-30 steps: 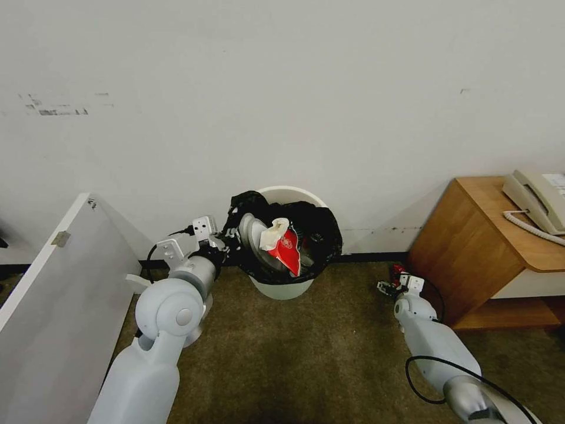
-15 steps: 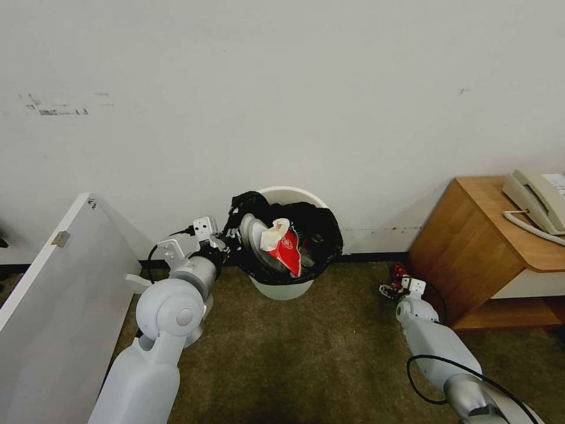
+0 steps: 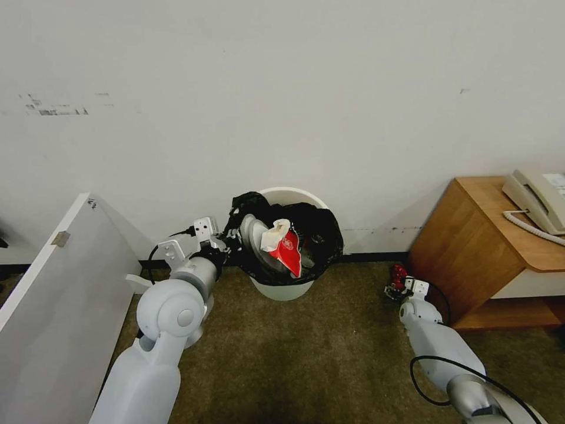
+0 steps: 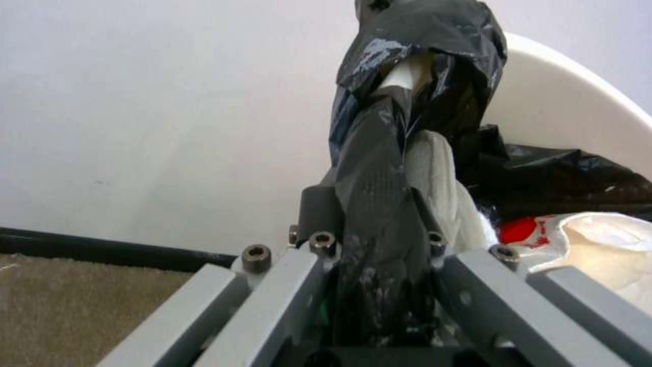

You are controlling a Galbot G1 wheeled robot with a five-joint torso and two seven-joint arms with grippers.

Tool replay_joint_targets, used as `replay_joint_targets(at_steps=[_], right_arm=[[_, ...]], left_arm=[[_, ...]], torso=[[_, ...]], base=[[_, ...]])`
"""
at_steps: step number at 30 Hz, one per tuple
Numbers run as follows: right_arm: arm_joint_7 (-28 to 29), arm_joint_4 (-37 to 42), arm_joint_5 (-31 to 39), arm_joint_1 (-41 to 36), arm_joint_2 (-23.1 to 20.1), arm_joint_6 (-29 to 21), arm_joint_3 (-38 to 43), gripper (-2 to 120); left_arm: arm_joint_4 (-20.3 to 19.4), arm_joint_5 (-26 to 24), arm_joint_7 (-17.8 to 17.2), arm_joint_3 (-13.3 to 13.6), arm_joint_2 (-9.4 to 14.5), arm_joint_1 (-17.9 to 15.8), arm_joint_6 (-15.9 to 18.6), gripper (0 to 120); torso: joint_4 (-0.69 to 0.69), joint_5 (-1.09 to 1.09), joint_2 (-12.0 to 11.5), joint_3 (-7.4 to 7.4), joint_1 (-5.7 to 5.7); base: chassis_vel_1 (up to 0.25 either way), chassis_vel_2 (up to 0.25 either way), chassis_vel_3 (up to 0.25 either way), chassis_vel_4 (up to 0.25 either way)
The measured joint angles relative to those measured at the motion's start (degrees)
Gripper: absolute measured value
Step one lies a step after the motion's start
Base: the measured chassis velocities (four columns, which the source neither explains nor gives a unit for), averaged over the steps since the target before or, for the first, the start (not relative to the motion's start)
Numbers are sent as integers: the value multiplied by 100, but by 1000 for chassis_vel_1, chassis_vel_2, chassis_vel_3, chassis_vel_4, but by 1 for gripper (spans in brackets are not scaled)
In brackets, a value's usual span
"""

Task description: Pick up the trash bin, then pick up the garbage from the floor and place it into the trash bin.

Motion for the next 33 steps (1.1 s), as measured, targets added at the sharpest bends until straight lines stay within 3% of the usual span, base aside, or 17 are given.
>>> replay_joint_targets(at_steps=[1, 3, 12, 27, 33], right_arm=[[0, 0, 0, 0, 0, 0, 0, 63], [-11, 5, -1, 3, 5, 5, -1, 52], [-27, 37, -4, -14, -10, 23, 9, 39], [1, 439, -50, -289, -113, 24, 18, 39], [59, 1288, -29, -959, -497, -82, -13, 39]], left_arm=[[0, 0, 0, 0, 0, 0, 0, 4], [0, 2, 1, -1, -2, -2, -1, 4], [13, 12, 7, -2, -2, -7, -6, 4], [17, 26, 13, -14, 13, 0, -11, 4], [17, 12, 10, -3, 8, -28, -11, 4]], torso=[[0, 0, 0, 0, 0], [0, 0, 0, 0, 0], [0, 0, 0, 0, 0], [1, 0, 0, 0, 0], [-1, 0, 0, 0, 0]], base=[[0, 0, 0, 0], [0, 0, 0, 0], [0, 0, 0, 0], [0, 0, 0, 0], [0, 0, 0, 0]])
